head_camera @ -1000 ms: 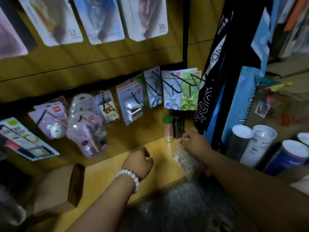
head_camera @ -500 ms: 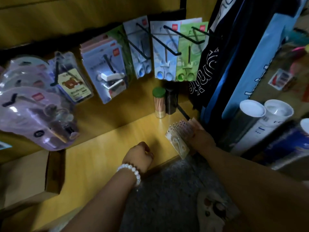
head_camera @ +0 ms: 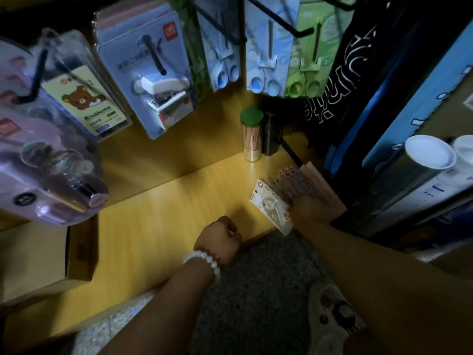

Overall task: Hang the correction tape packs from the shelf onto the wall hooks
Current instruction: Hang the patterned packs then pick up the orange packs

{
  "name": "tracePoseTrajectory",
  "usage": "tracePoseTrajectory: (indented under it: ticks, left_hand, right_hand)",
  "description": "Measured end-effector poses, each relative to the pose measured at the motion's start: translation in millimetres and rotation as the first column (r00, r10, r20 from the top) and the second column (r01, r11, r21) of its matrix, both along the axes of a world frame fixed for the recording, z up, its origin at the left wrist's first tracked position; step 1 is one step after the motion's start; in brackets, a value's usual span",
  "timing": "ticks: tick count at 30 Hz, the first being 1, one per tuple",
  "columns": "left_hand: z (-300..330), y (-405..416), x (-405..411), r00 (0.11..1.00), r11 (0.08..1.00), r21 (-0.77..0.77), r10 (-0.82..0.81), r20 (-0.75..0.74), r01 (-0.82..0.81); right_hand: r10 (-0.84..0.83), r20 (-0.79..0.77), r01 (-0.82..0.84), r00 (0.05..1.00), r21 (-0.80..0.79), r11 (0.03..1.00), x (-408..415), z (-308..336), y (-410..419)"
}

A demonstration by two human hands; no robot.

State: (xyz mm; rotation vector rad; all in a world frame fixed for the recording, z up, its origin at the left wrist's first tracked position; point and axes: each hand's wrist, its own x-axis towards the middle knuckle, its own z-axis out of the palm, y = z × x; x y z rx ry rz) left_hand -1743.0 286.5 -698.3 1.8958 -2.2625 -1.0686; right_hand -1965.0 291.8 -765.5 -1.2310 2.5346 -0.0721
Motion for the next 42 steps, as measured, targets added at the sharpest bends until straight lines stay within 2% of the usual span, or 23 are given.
tracePoseTrajectory:
  ticks: [3,5,7,9,11,13,15,16,18,20,21,24,31,33,38,40,42]
  left_hand:
    - [-3.0,-3.0,1.7,0.996,0.997,0.05,0.064,-0.055,-0.061]
    - [-5.3,-3.5,0.8,0.973,0.977,0.127,0.188,-0.137,-0.171]
    - [-5.6,-4.7,-0.7,0.905,0.915,0.251,0.37,-0.211,-0.316]
    - [-2.1,-3.6,-1.7,0.779,0.798,0.448,0.556,-0.29,-0.403]
    - [-3.7,-2.6,-0.8,0.59,0.676,0.636,0.701,-0.401,-0.371]
    - [-3.1,-0.6,-0.3,0.385,0.602,0.743,0.785,-0.485,-0.292]
    - [-5.0,1.7,0.2,0.224,0.56,0.802,0.825,-0.518,-0.208]
    - [-8.4,0.7,0.9,0.186,0.554,0.812,0.831,-0.525,-0.182]
    - [-8.7,1.3,0.9,0.172,0.541,0.827,0.839,-0.517,-0.153]
    - [-9.5,1.9,1.0,0.16,0.522,0.841,0.851,-0.501,-0.142]
    - [-10.2,2.2,0.9,0.156,0.514,0.846,0.856,-0.494,-0.142]
    - [-14.2,2.8,0.9,0.137,0.505,0.854,0.861,-0.489,-0.123]
    - [-26.7,3.0,10.8,0.136,0.512,0.847,0.858,-0.496,-0.143]
    - [-30.7,2.2,14.3,0.138,0.519,0.844,0.854,-0.502,-0.139]
    - [-30.8,1.0,21.0,0.146,0.514,0.843,0.857,-0.494,-0.161]
    - [-32.6,0.4,23.6,0.138,0.507,0.839,0.862,-0.489,-0.196]
    - [-32.2,0.0,27.2,0.132,0.504,0.826,0.864,-0.487,-0.252]
  right_hand:
    - [-0.036,0.109,0.041,0.993,-0.042,0.998,5.7,15.1,0.5]
    - [-0.022,0.319,0.064,0.948,-0.122,0.991,10.1,28.5,1.2]
    - [0.0,0.55,0.114,0.835,-0.173,0.978,16.0,43.2,2.8]
    - [0.059,0.684,0.064,0.727,-0.153,0.986,23.4,55.5,4.5]
    - [0.081,0.786,0.01,0.612,-0.111,0.994,27.1,57.5,6.4]
    - [0.084,0.854,-0.043,0.514,-0.072,0.996,28.7,56.5,7.9]
    - [0.082,0.872,-0.051,0.483,-0.065,0.997,29.8,55.4,9.3]
    - [0.081,0.855,0.002,0.512,-0.095,0.995,29.8,54.6,9.4]
    - [0.047,0.726,0.163,0.686,-0.216,0.963,20.6,45.0,7.6]
    - [-0.084,0.445,0.23,0.892,-0.287,0.93,5.5,34.8,8.7]
    - [-0.16,0.316,0.252,0.935,-0.276,0.927,-0.7,33.6,11.3]
    - [-0.266,0.133,0.291,0.955,-0.235,0.927,-14.0,29.7,17.7]
    - [-0.147,-0.047,0.14,0.988,-0.124,0.982,-13.6,3.8,10.6]
    - [-0.118,-0.061,0.11,0.991,-0.118,0.987,-12.4,1.4,6.8]
    - [-0.177,0.052,0.182,0.983,-0.119,0.976,-10.7,4.3,4.1]
    - [-0.183,0.168,0.21,0.969,-0.161,0.964,-7.9,10.8,3.3]
    - [-0.085,0.391,0.2,0.917,-0.264,0.944,-1.0,21.7,1.9]
